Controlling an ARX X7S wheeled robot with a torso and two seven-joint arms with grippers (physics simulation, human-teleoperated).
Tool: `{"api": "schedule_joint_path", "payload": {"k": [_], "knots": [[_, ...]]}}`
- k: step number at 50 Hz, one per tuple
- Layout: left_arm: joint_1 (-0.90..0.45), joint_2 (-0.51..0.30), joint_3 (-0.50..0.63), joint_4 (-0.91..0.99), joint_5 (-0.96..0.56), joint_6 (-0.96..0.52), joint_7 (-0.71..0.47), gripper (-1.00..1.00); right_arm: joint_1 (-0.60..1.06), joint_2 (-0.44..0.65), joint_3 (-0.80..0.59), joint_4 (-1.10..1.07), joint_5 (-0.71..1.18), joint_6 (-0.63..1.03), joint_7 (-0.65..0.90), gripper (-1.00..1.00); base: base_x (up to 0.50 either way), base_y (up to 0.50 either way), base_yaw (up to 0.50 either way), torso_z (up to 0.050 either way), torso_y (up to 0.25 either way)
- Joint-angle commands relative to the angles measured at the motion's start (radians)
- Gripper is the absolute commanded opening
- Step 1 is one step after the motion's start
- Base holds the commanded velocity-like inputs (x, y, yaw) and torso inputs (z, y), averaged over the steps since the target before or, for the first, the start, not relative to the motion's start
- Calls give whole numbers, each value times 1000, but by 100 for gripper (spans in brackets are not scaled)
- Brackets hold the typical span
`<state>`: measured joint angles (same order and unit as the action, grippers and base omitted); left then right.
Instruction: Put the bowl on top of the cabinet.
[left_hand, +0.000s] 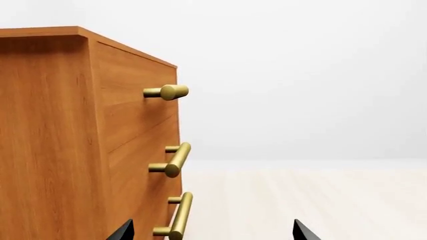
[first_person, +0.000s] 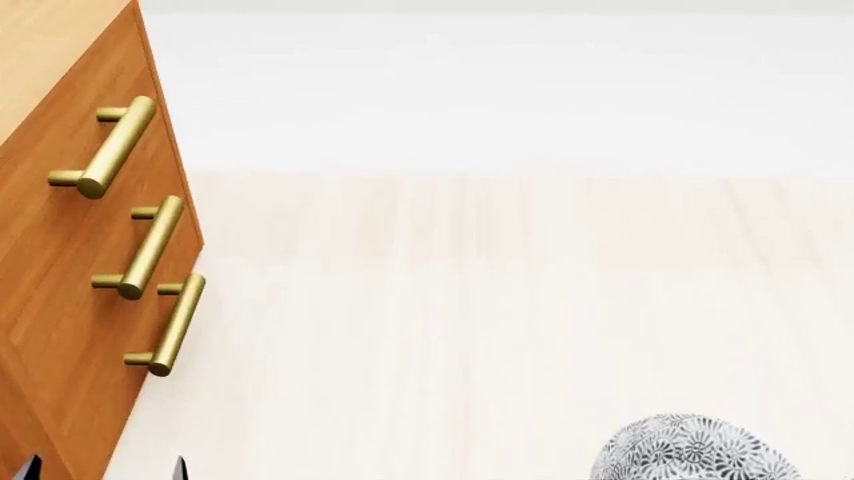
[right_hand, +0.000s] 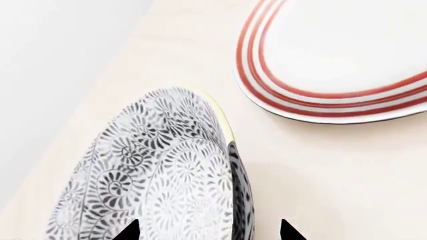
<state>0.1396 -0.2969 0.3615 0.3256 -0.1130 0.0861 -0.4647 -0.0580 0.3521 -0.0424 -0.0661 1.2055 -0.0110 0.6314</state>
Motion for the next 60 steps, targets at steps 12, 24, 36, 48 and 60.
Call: {"api": "schedule_joint_path", "payload": {"k": [12, 24, 36, 48, 60], "knots": [[-2, -6, 3, -2, -7, 3, -8, 100, 8, 0, 10, 17, 21, 4, 21, -100, 0, 0, 0, 0, 0], [-9, -10, 4, -11, -26, 2, -1, 100, -2, 0, 6, 1, -1, -13, 15, -100, 0, 0, 0, 0, 0], [-8, -18, 2, -8, -48, 5, 4, 100, 6, 12, -77, -99, -267, -39, 124, -100, 0, 0, 0, 0, 0], [2, -28, -9, 6, -63, 12, -2, 100, 31, 72, -134, -230, -382, 34, 213, -100, 0, 0, 0, 0, 0], [15, -39, -20, 16, -79, 28, -5, 100, 82, 103, -187, -320, -441, 112, 272, -100, 0, 0, 0, 0, 0]]}}
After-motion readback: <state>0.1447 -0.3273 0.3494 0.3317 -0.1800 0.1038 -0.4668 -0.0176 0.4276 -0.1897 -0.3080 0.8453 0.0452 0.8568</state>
